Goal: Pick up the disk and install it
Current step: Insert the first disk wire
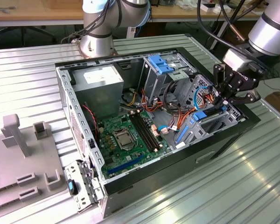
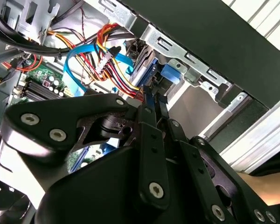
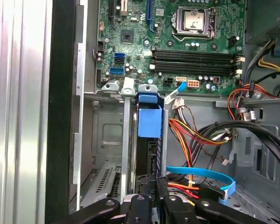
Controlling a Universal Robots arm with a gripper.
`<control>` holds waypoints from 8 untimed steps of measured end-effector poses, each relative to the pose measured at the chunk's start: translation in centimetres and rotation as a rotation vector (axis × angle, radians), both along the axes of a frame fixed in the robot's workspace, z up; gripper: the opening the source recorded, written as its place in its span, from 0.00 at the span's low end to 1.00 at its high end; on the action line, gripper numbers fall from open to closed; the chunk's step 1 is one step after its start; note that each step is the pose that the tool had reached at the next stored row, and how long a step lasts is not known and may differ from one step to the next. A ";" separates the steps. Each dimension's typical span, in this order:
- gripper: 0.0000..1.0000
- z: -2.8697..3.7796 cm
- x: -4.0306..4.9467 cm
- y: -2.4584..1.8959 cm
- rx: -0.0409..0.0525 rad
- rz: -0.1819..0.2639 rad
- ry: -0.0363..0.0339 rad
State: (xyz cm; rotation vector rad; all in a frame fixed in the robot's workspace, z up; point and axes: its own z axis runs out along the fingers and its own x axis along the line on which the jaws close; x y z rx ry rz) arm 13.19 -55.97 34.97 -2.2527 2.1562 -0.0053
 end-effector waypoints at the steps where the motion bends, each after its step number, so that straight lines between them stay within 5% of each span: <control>1: 0.17 -0.05 0.00 0.00 0.0000 -0.013 0.0000; 3: 0.17 -0.10 0.00 0.00 -0.0003 -0.046 0.0000; 8: 0.17 -0.12 0.00 0.00 -0.0001 -0.050 0.0000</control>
